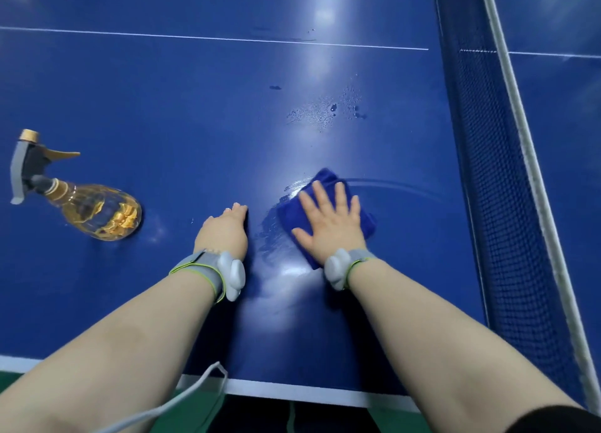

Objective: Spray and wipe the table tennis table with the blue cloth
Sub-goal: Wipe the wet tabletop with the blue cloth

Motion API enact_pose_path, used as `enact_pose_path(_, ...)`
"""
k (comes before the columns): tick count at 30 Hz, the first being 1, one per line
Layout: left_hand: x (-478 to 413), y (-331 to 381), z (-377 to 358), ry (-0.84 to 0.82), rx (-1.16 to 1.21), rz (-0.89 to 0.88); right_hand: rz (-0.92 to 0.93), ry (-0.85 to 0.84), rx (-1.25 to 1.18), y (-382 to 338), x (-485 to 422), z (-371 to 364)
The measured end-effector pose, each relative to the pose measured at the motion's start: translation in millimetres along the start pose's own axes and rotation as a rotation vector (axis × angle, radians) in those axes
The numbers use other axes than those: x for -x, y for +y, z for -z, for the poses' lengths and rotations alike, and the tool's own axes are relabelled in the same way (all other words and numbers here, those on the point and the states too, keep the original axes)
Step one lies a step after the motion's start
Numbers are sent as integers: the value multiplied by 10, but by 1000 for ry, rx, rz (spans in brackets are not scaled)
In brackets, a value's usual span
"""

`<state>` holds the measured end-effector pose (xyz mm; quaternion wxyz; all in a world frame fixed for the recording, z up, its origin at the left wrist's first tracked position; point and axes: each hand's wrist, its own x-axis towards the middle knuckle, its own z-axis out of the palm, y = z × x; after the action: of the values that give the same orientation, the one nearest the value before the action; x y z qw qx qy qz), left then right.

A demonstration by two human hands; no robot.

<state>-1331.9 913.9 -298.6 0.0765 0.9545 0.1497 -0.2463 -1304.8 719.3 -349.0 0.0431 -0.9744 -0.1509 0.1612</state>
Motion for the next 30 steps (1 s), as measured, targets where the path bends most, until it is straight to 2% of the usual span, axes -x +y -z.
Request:
enact_pose_path(3,-63,-14,48,66,-14,-35,-215,45,-28,568,-6,59)
enact_pose_path(8,-140,-62,190,52,41,-91,-615,69,-104,1398,179,139)
enact_pose_path(14,-244,-155,186,100,15,-170,-772,61,-178,1253,-8,202)
enact_pose_path(19,-377,-234,181,114,38,-197,-569,63,-97,557,-371,190)
enact_pose_path(26,-638,-301,246,259,73,-325,-51,-16,33,-796,-545,78)
enact_pose_path(30,-895,-286,226,312,75,-429,-23,-19,13,-686,-570,87)
